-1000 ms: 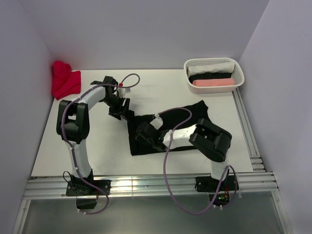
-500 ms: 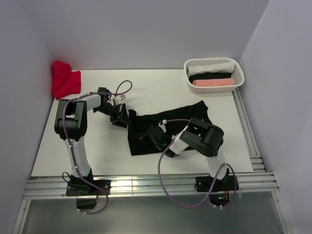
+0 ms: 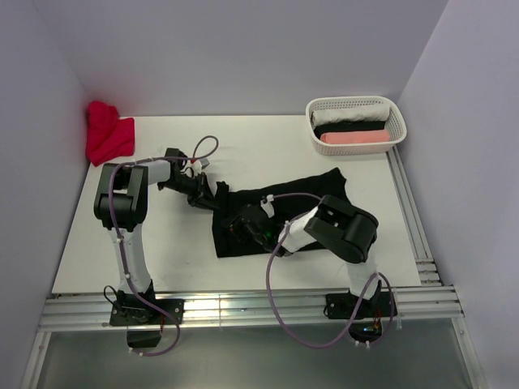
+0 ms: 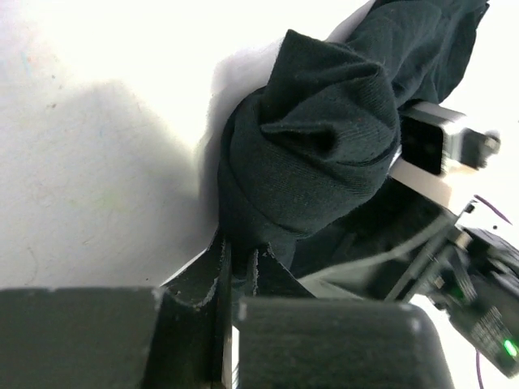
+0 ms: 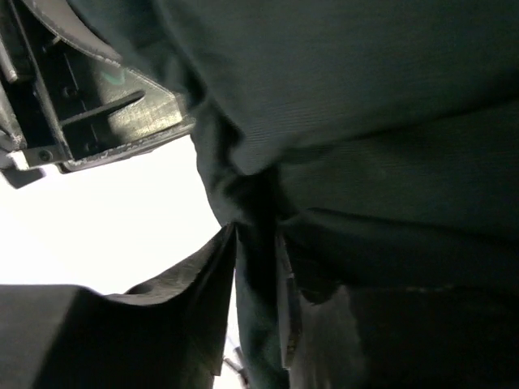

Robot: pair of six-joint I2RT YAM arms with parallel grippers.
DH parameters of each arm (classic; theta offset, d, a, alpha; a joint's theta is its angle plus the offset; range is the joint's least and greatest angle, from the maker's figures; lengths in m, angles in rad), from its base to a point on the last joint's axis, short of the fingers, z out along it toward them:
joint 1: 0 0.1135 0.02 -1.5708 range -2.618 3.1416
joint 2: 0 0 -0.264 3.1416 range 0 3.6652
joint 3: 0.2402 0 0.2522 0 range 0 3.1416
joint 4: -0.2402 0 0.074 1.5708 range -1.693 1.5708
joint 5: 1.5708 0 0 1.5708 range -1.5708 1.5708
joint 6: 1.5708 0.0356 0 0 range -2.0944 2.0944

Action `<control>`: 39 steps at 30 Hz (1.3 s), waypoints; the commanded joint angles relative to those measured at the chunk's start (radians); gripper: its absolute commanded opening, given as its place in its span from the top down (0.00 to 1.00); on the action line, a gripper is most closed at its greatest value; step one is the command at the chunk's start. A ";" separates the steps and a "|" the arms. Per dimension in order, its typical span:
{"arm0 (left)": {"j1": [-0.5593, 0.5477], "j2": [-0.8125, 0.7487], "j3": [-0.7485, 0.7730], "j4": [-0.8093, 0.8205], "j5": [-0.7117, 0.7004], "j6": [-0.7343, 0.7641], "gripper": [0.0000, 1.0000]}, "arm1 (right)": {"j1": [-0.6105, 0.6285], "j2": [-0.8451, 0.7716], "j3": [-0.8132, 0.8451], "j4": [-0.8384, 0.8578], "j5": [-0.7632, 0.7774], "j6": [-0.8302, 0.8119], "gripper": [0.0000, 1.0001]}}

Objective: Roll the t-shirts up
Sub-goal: Roll the tshirt

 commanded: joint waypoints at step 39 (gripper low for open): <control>-0.015 -0.111 0.110 -0.185 -0.377 0.119 1.00 | 0.250 0.107 0.755 -1.216 0.403 -0.363 0.72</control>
